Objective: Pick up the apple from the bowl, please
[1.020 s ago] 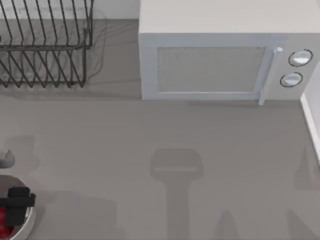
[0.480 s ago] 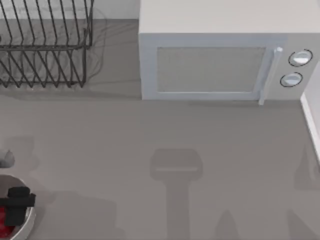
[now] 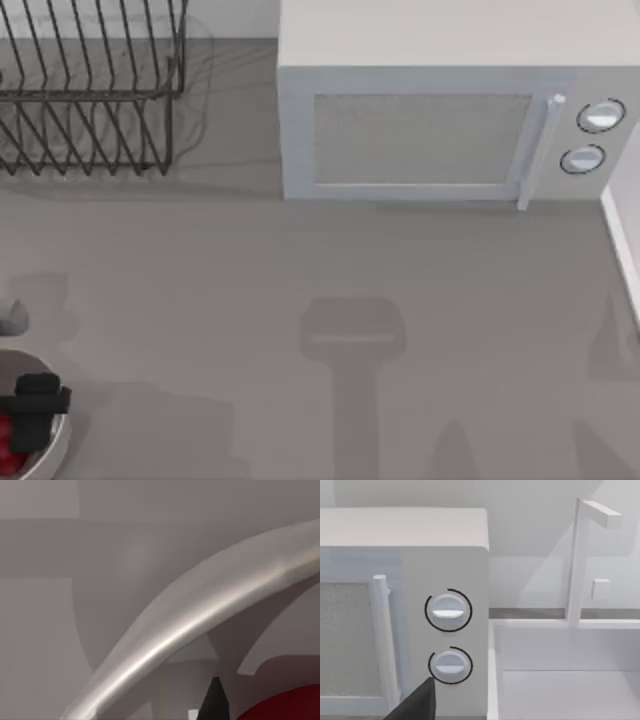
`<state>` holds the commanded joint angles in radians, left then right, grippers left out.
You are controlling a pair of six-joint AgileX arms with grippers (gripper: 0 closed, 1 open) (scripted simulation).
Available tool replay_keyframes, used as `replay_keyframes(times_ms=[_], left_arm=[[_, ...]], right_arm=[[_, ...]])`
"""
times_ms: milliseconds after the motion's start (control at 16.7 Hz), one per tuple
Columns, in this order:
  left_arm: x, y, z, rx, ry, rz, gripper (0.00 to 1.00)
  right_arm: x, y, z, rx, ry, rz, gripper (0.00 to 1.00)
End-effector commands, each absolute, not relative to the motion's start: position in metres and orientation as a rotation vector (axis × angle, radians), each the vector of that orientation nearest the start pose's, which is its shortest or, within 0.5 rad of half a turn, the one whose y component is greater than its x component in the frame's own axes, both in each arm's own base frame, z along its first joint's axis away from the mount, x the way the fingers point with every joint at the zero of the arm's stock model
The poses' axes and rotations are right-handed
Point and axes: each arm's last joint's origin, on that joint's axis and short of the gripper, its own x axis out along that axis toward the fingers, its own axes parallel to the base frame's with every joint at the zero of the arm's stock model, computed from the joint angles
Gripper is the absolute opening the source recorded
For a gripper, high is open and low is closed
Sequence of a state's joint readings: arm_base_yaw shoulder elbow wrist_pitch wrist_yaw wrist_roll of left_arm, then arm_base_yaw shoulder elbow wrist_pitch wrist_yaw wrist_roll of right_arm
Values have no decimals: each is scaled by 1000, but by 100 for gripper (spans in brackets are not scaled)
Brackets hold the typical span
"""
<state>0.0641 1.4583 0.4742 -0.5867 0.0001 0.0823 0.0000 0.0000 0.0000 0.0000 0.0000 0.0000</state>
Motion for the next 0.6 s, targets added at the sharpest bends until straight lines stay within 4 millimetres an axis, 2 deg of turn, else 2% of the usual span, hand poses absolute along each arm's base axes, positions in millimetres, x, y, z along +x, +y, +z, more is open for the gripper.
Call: replay_keyframes(times_ms=[120,180,600], left_arm=[[181,11,92,16,1571,-16,2],[181,11,92,16,1571,-16,0],[181,11,92,16,1571,-16,0]], right_arm=[[106,-1,160,0,0,0,100],[106,-1,160,0,0,0,100],[106,-1,160,0,0,0,100]])
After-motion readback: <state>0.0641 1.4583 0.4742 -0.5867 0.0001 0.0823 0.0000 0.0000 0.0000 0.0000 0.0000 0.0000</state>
